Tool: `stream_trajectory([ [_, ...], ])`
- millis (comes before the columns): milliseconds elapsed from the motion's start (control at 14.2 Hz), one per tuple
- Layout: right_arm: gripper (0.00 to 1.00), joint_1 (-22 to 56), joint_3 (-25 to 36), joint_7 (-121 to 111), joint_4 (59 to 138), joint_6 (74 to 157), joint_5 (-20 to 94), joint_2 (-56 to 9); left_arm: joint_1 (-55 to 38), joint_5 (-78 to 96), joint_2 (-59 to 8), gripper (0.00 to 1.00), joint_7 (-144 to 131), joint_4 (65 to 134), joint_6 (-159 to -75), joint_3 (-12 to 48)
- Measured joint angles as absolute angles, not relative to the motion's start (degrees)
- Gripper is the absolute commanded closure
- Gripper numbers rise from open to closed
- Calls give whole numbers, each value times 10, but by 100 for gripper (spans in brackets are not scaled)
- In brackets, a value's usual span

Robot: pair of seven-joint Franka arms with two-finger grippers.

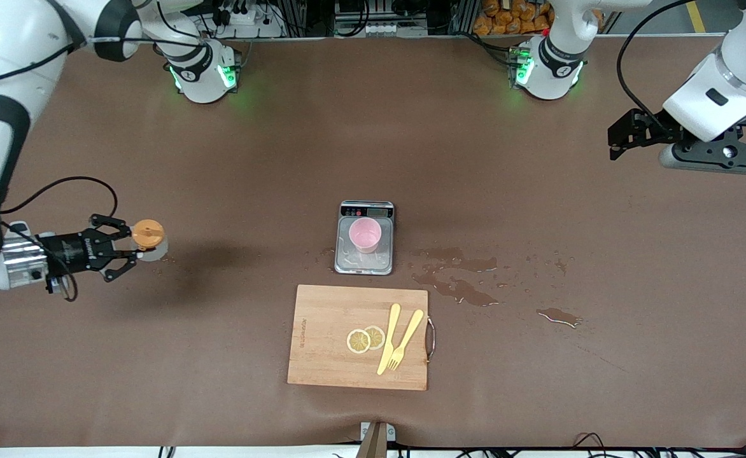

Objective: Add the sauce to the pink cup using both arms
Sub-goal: 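Carry the sauce bottle back to its spot with the right gripper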

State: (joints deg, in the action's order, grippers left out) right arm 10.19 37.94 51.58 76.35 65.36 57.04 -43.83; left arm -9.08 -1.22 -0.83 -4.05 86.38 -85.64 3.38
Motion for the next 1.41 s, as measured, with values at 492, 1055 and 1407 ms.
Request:
stream_trajectory([
  [492, 94, -62, 239, 347, 778, 659, 579, -514, -91, -12, -8, 0, -41, 864, -856, 34],
  [1055, 94, -141, 227, 274, 778, 660, 581, -564, -92, -12, -8, 0, -41, 864, -856, 38],
  [1407, 49, -145, 225, 249, 778, 659, 582, -596, -91, -12, -8, 0, -41, 864, -856, 40],
])
